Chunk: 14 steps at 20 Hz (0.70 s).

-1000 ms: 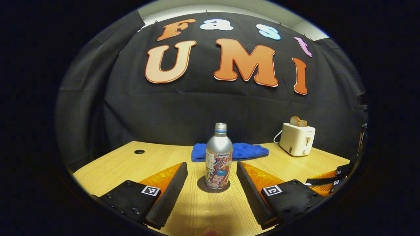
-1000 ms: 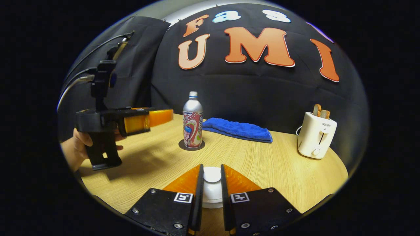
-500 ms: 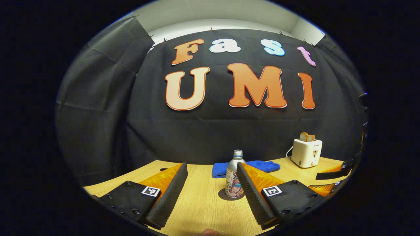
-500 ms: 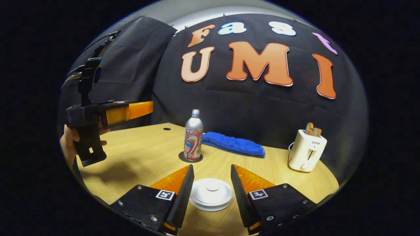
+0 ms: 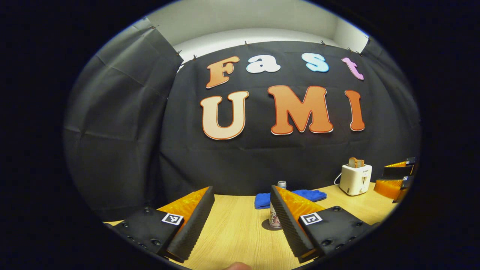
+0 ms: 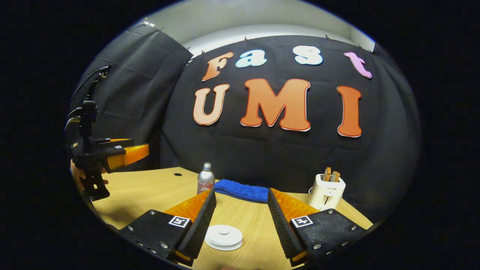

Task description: Open the teacup lid with one hand, grasp the water bottle and pour water into the teacup with the other hand; after pouring, place the water bottle on the coaster and then close the teacup lid.

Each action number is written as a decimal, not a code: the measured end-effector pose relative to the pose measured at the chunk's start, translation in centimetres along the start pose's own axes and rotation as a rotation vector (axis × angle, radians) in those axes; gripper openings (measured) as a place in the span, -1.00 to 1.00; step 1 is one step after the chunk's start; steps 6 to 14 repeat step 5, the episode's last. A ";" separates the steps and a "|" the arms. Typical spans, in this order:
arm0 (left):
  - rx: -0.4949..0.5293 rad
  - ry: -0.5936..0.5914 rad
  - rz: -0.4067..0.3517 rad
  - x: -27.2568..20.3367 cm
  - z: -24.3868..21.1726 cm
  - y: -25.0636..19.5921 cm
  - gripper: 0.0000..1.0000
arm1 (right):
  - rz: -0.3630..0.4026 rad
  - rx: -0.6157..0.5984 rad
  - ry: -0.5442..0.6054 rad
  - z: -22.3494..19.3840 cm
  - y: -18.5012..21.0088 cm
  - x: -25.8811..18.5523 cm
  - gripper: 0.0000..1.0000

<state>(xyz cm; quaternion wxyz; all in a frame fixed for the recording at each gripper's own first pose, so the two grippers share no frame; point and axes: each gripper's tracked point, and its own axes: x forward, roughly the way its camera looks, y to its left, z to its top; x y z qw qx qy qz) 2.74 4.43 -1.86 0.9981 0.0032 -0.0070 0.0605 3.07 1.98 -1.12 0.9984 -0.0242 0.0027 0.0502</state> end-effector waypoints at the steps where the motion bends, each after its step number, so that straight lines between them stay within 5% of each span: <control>1: 0.004 -0.007 0.000 -0.3 0.4 0.0 0.89 | -0.014 0.002 -0.012 0.4 -0.5 -0.3 0.66; 14: -0.017 -0.032 0.021 -1.6 1.6 0.7 0.89 | -0.068 -0.013 -0.032 1.8 -2.4 -1.1 0.67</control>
